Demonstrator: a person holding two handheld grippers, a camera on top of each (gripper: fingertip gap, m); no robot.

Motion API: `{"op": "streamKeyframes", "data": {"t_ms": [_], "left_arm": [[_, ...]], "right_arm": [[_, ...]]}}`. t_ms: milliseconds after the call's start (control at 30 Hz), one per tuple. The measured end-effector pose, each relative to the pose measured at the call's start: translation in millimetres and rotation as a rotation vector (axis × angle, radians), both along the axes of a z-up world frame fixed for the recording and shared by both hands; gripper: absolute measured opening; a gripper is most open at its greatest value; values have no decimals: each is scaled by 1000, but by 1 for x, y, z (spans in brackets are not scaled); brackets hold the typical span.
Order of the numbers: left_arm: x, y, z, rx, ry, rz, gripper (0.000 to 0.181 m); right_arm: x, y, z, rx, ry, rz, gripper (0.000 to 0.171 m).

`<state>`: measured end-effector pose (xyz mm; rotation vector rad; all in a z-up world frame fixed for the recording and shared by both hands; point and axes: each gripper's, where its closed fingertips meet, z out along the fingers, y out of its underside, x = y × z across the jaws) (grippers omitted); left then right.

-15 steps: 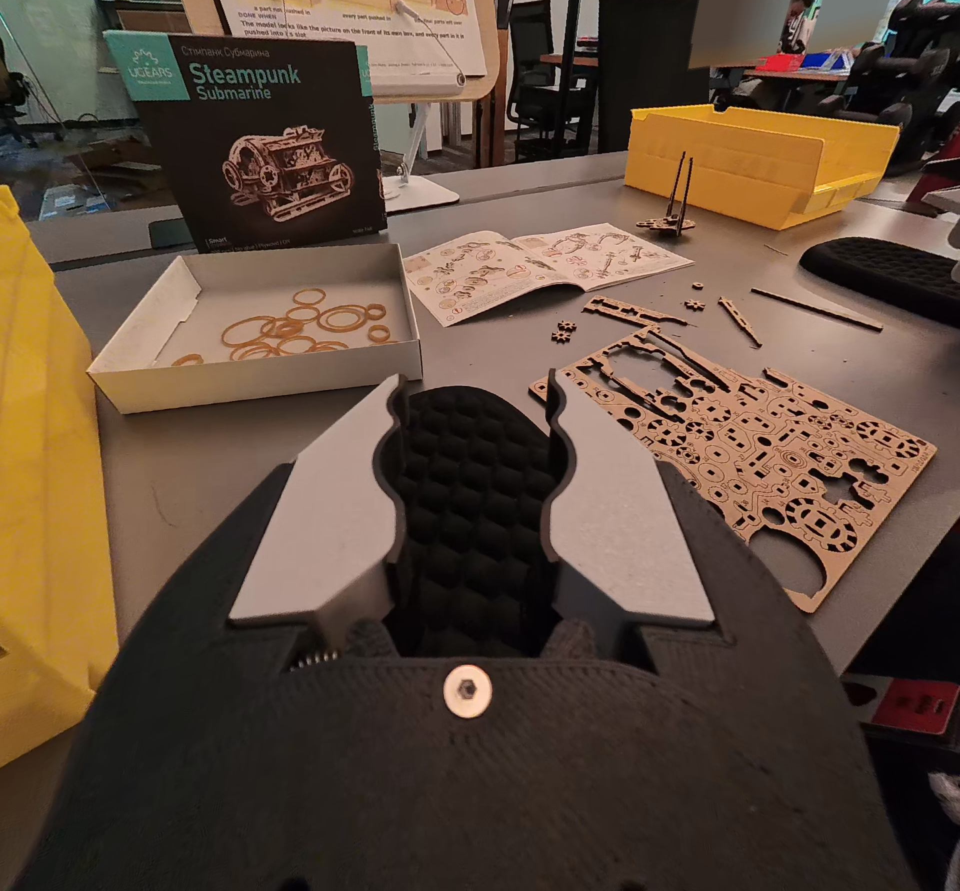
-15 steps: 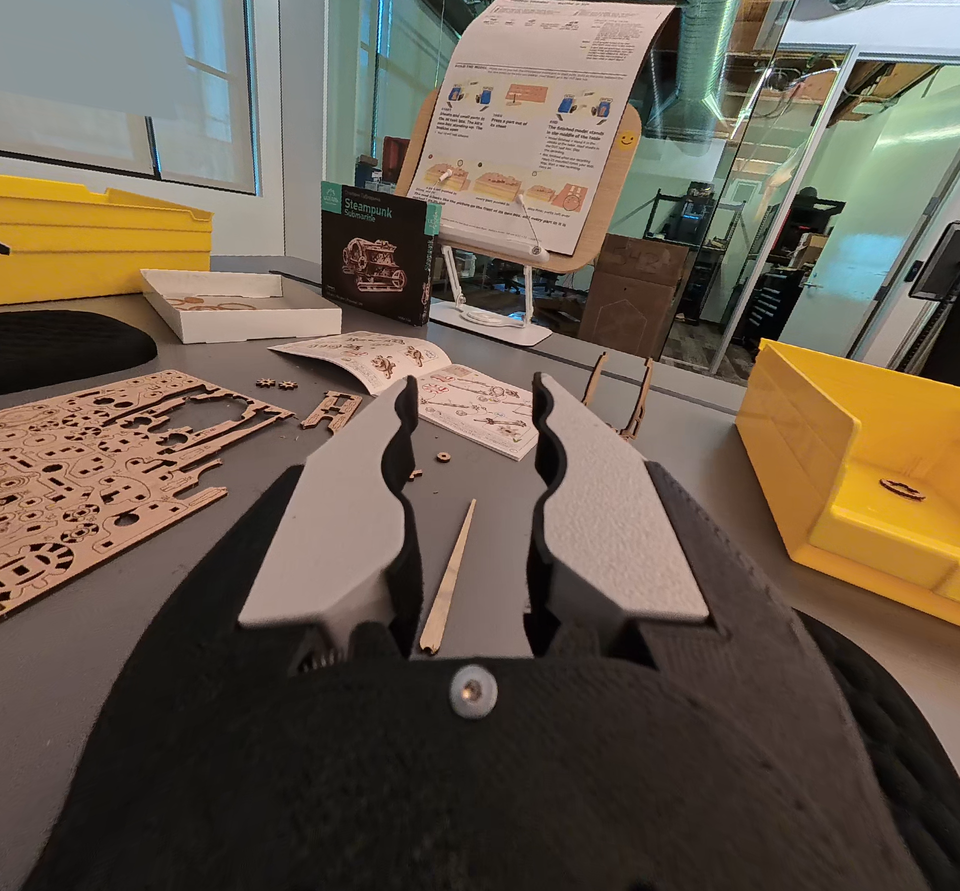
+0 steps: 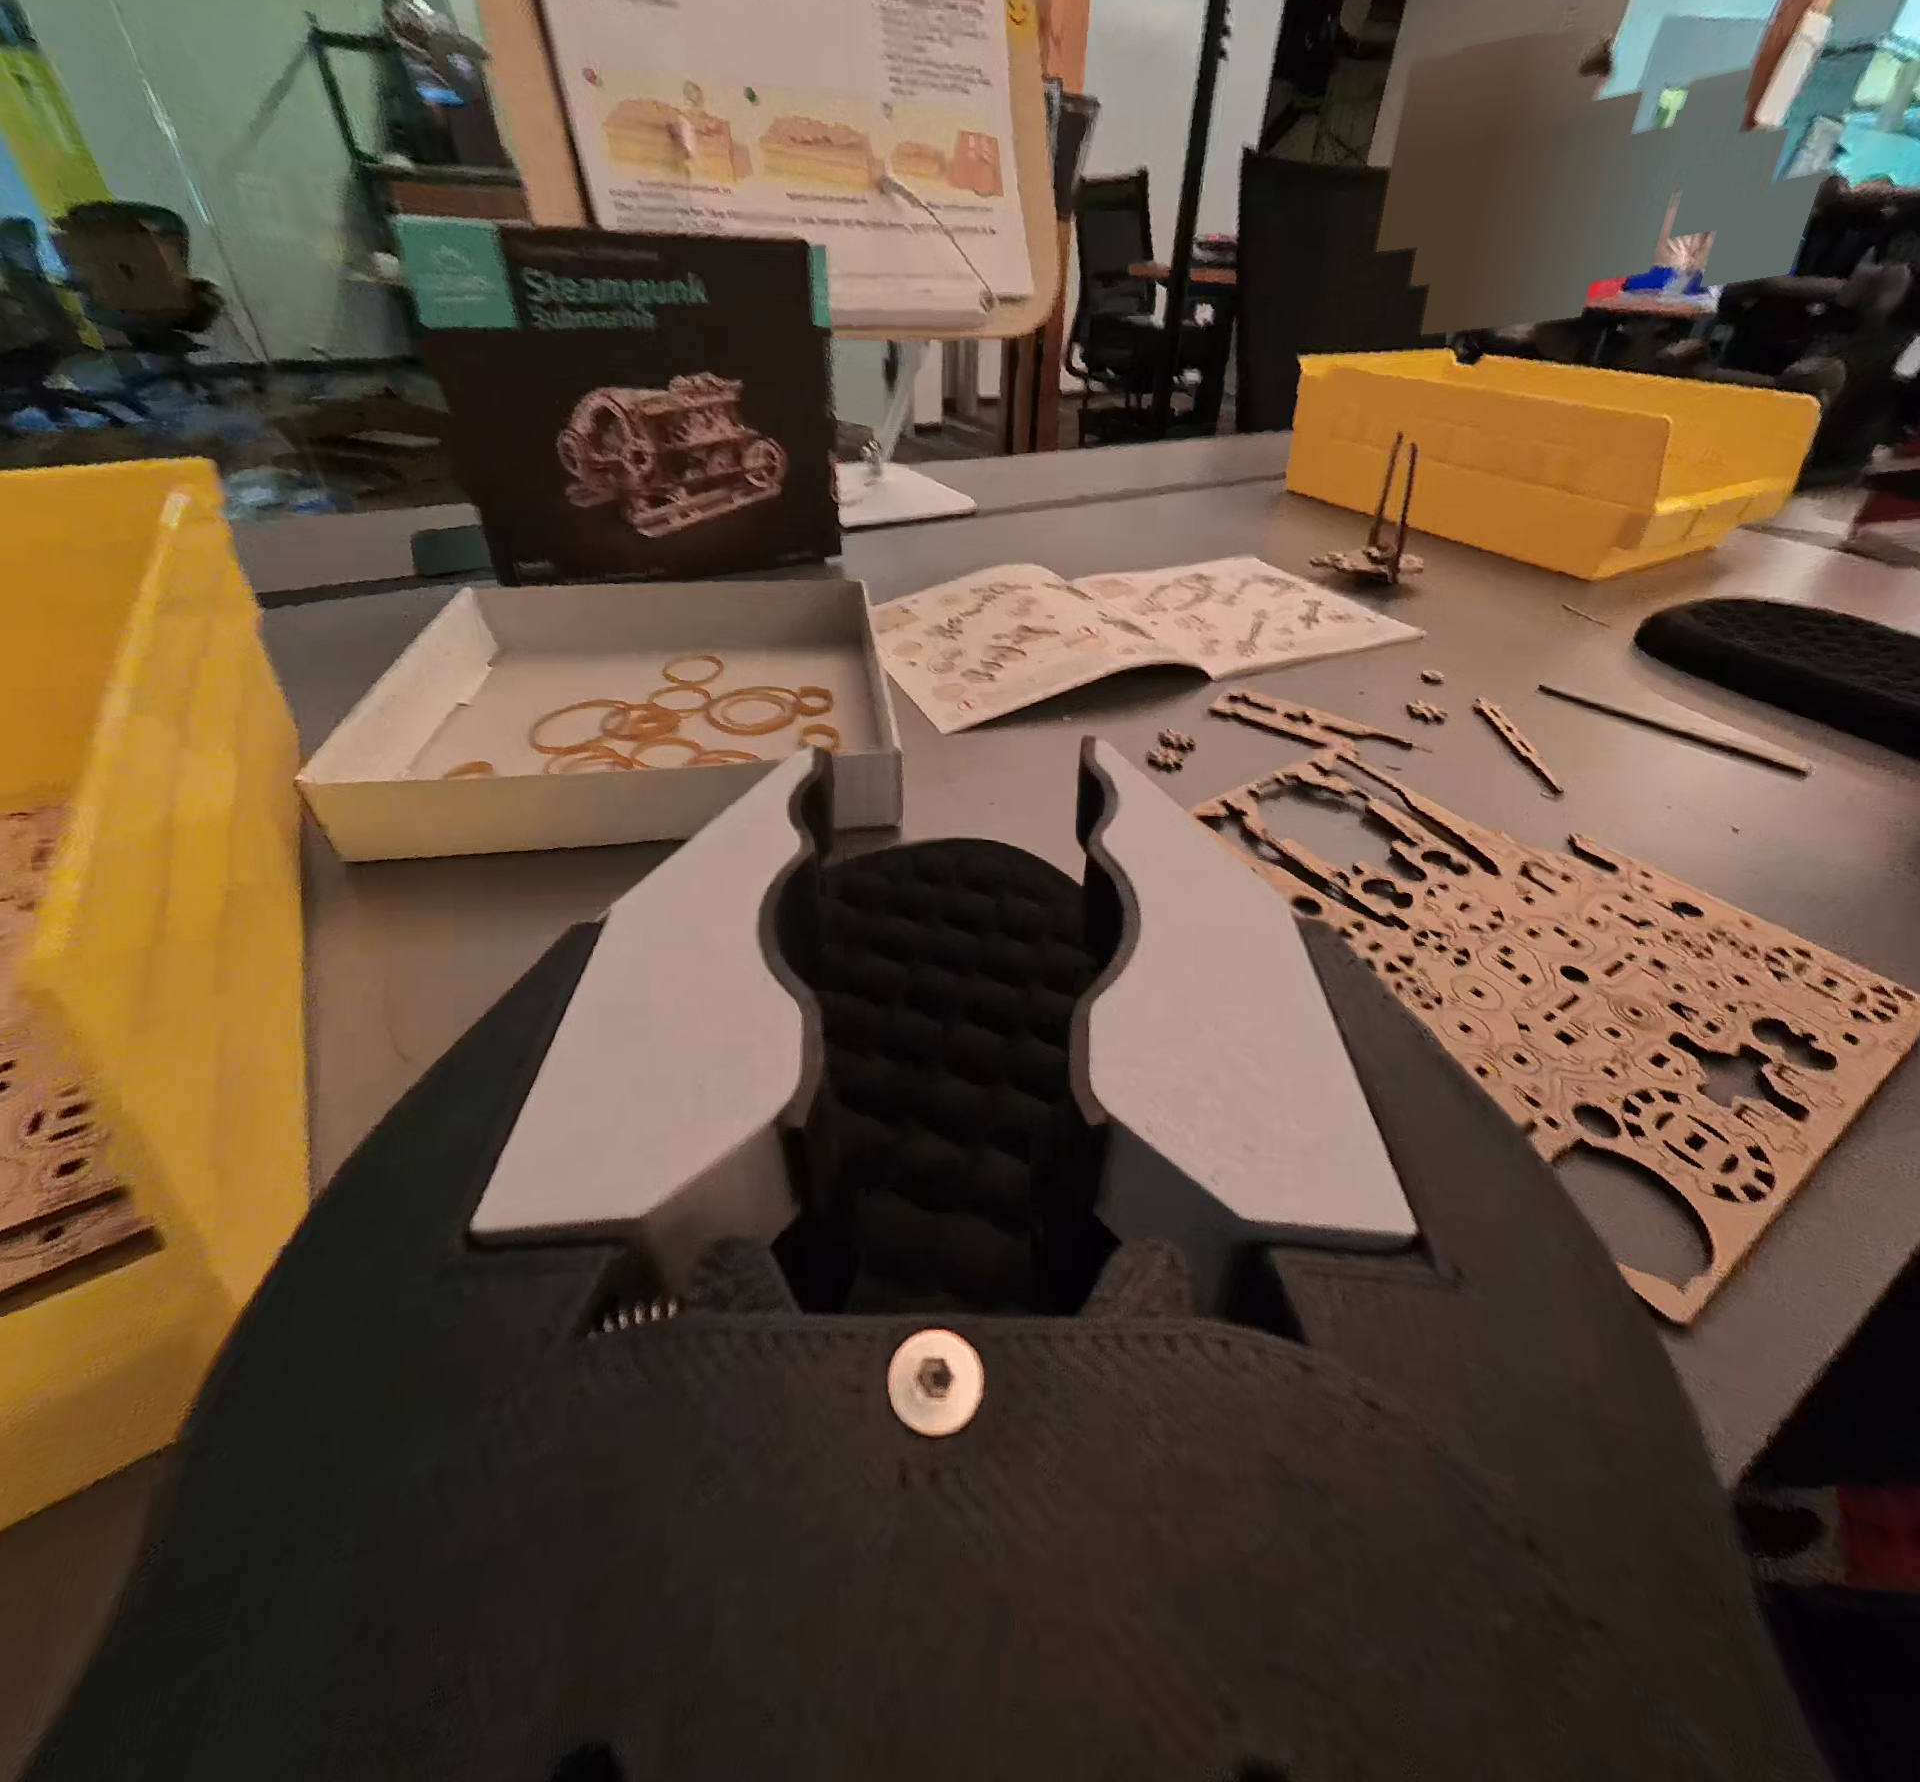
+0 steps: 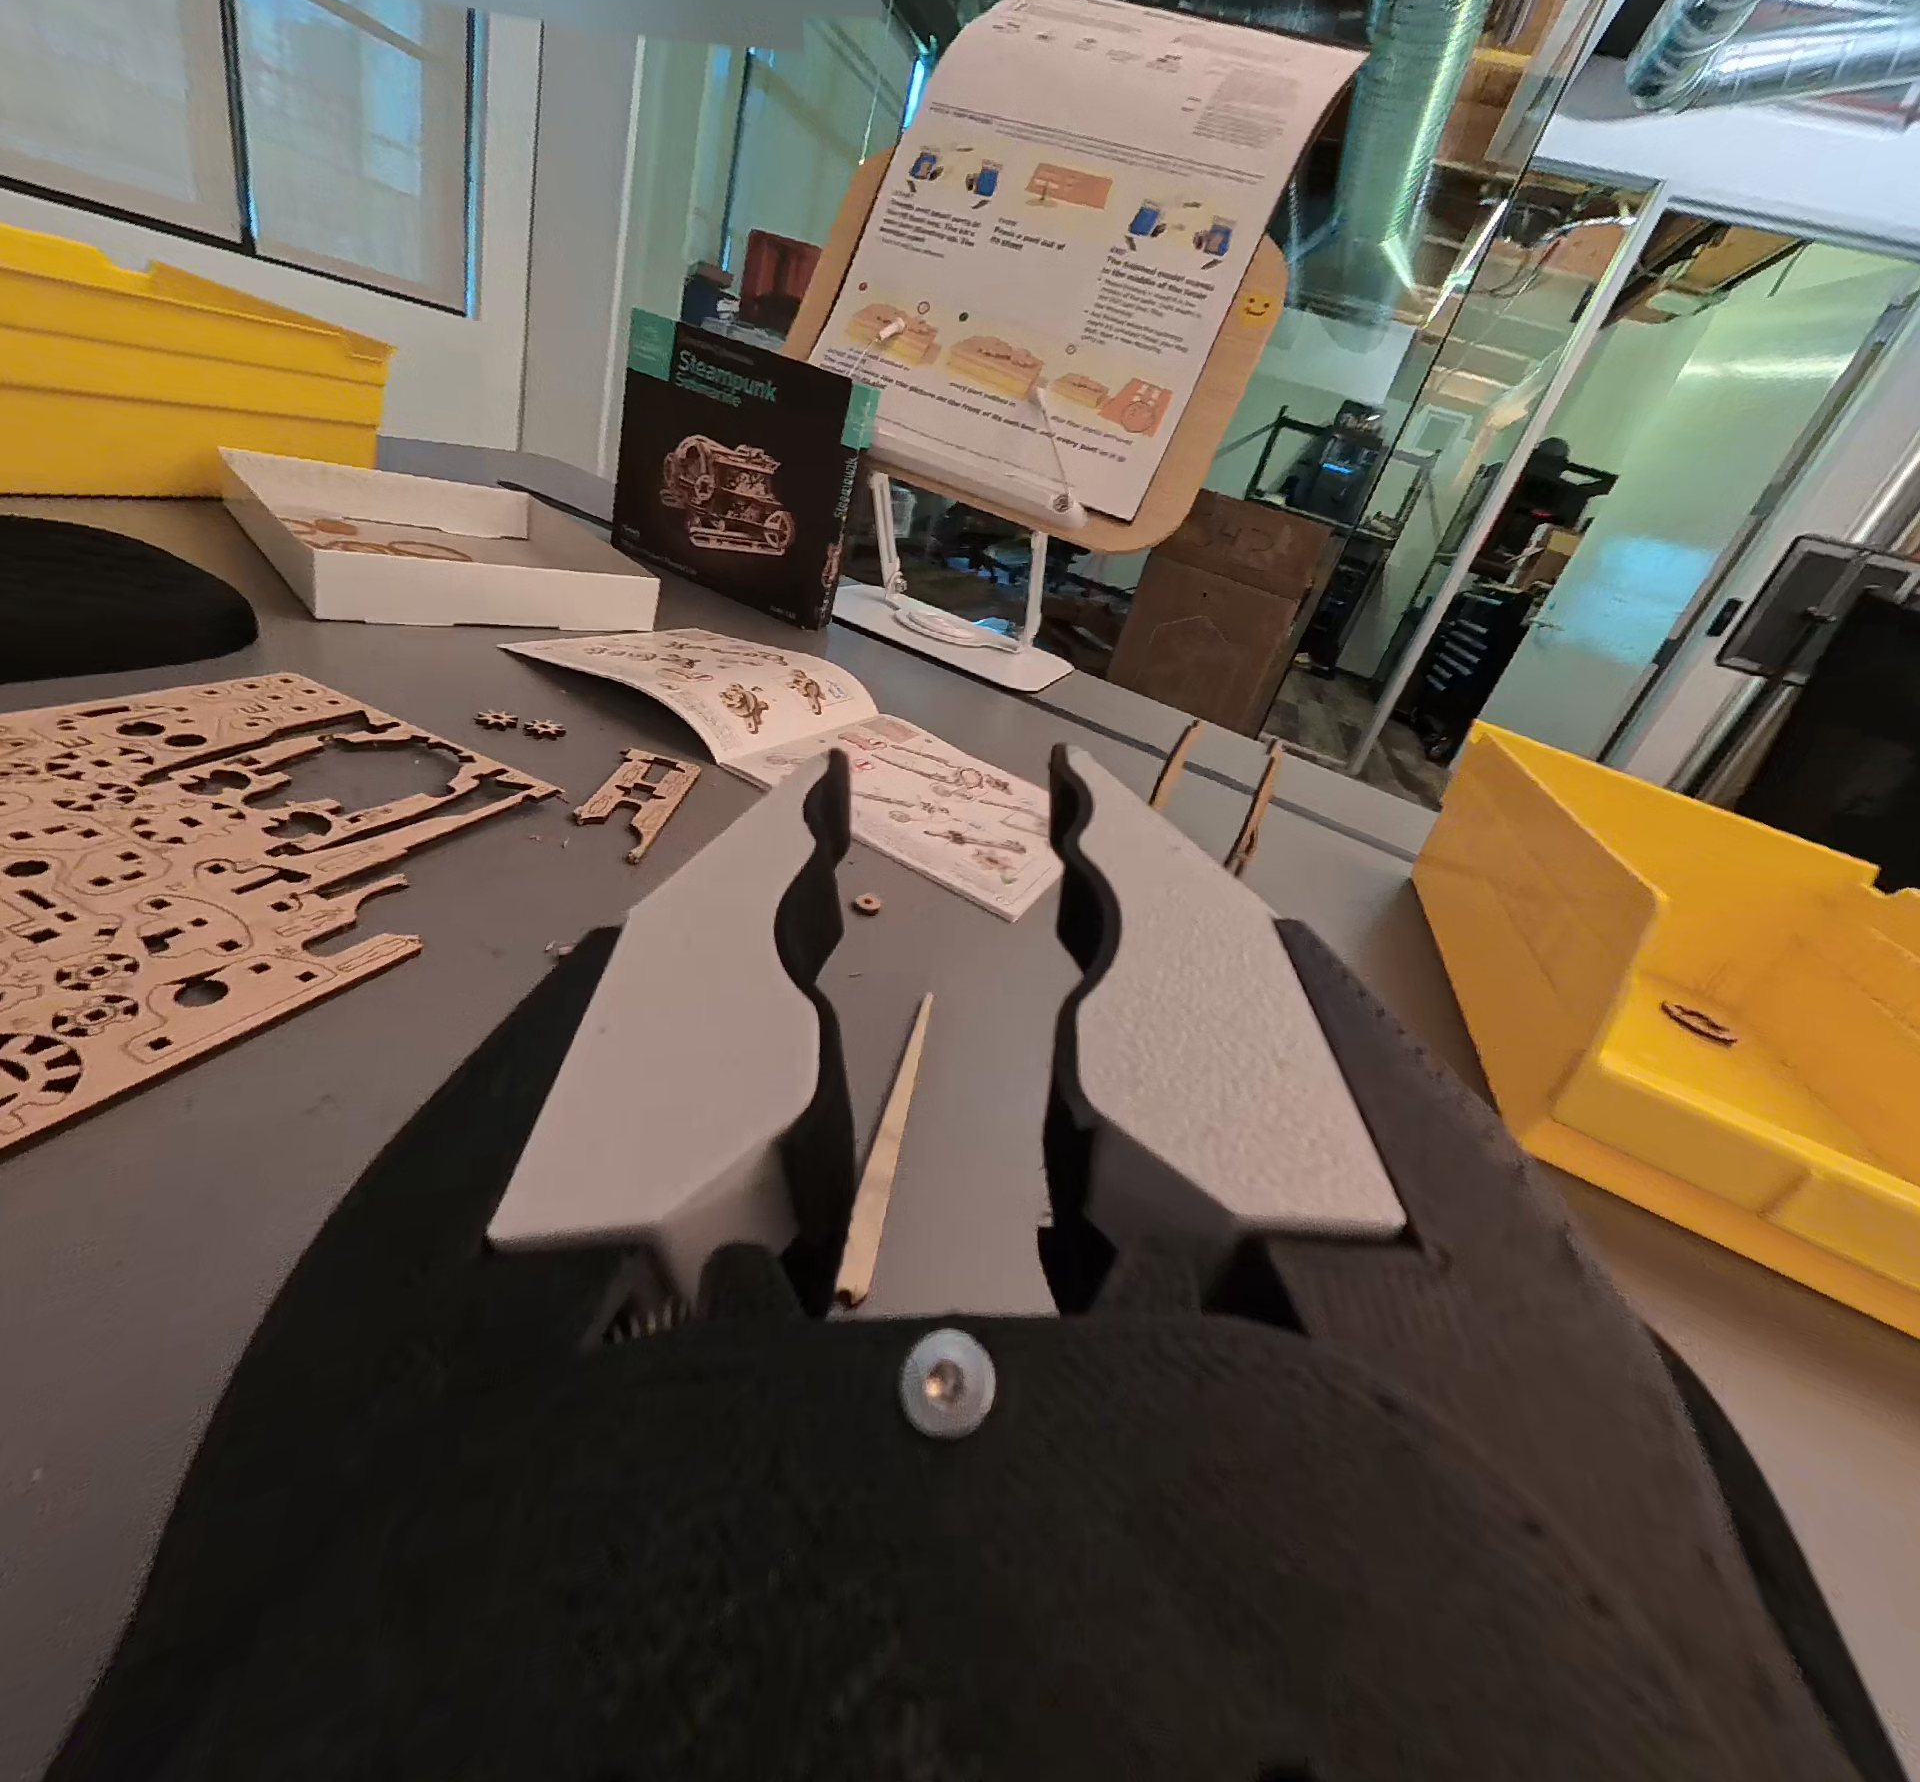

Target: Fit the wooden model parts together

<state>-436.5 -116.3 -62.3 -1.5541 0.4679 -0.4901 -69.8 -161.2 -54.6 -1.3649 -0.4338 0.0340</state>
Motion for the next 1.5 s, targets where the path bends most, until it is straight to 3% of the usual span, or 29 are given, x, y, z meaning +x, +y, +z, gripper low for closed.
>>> {"op": "streamKeyframes", "data": {"t_ms": [200, 400, 633, 800, 1000, 1400, 1433, 1500], "left_arm": [[-18, -7, 21, 155, -82, 90, 39], [-4, -1, 8, 133, 87, 118, 34], [-7, 4, 3, 246, 317, 302, 15], [-12, 5, 5, 245, 296, 336, 8], [-24, 4, 12, 211, 148, 322, 10], [-23, 2, 14, 218, 136, 308, 19], [-23, -1, 17, 238, 118, 297, 28], [-23, -7, 23, 280, 76, 273, 35]], "right_arm": [[14, 3, 2, -6, 48, -70, 36], [48, 11, 1, -88, 333, -79, 39], [41, 11, 0, -82, 257, -96, 35], [43, 9, 2, -79, 294, -74, 31], [42, 8, 2, -71, 276, -80, 30], [37, 9, 0, -96, 257, -46, 27], [31, 10, 0, -103, 243, -16, 24], [-11, 12, 13, -141, 315, 231, 20]]}}
